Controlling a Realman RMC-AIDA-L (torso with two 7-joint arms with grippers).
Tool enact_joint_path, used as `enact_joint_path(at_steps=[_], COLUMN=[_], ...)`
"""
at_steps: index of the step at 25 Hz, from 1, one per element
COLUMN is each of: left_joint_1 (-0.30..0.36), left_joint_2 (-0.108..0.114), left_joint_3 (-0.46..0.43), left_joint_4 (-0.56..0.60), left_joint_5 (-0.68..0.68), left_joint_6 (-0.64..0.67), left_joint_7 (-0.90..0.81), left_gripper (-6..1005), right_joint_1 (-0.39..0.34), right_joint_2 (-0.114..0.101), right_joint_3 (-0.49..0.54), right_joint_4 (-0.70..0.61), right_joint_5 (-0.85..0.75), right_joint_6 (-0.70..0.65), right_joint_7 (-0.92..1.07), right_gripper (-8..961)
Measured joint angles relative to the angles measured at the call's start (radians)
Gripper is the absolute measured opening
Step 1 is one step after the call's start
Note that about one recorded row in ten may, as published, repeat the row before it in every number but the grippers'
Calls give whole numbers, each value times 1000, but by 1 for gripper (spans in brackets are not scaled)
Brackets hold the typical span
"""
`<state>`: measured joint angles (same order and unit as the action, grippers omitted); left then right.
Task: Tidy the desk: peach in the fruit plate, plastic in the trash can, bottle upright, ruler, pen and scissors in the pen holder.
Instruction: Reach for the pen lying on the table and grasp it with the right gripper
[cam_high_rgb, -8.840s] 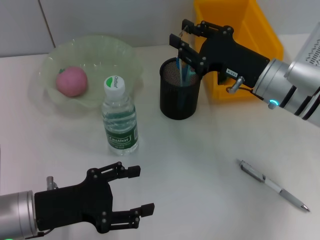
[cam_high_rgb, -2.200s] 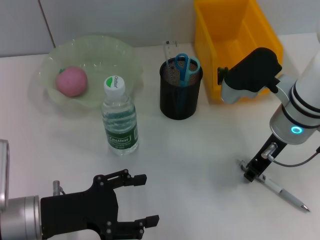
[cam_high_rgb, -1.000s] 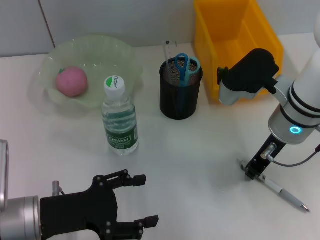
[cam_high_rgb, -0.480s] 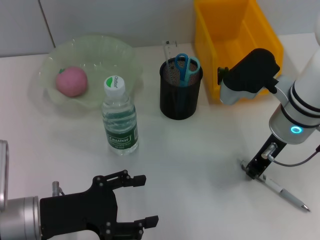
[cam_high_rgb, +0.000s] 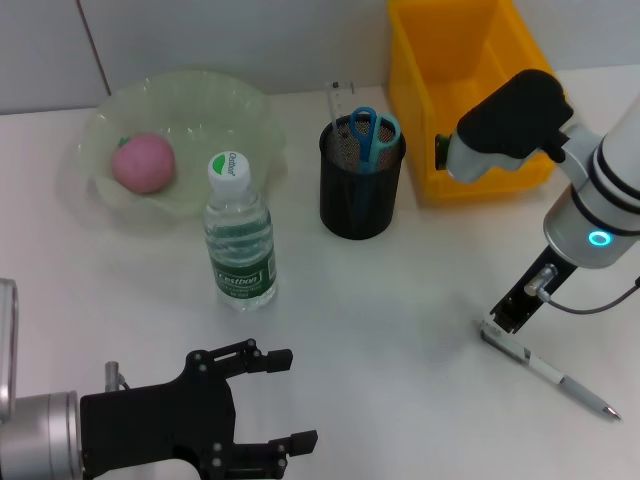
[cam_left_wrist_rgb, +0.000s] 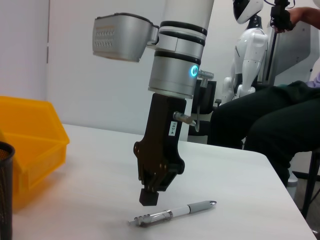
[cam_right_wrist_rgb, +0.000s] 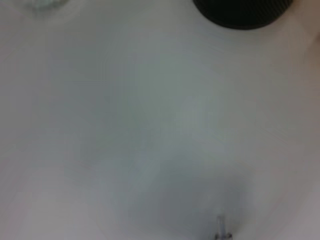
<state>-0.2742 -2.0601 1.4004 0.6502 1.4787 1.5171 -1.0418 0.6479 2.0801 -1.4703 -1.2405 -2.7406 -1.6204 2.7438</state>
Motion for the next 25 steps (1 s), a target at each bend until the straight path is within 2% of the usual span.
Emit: enact_joint_path(at_steps=[4, 9, 23, 25], left_joint_1=[-1, -3, -4, -4], left_joint_2=[0, 0, 0, 0], left_joint_3=[0, 0, 0, 0], left_joint_4=[-1, -1, -1, -1], left_joint_5=[0, 0, 0, 0], left_joint_6=[1, 1, 2, 2], left_joint_7=[0, 0, -3, -2], left_gripper=[840, 840, 841, 841], right_joint_1=[5, 0, 7, 7], right_joint_2=[0, 1, 1, 1], right_joint_3=[25, 17, -3, -11], right_joint_4=[-4, -26, 13, 21], right_joint_5=[11, 9, 0, 0], right_joint_6=[-30, -37, -14, -6], right_joint_7=[-4, -13, -25, -25], right_gripper=[-2, 22, 386, 386])
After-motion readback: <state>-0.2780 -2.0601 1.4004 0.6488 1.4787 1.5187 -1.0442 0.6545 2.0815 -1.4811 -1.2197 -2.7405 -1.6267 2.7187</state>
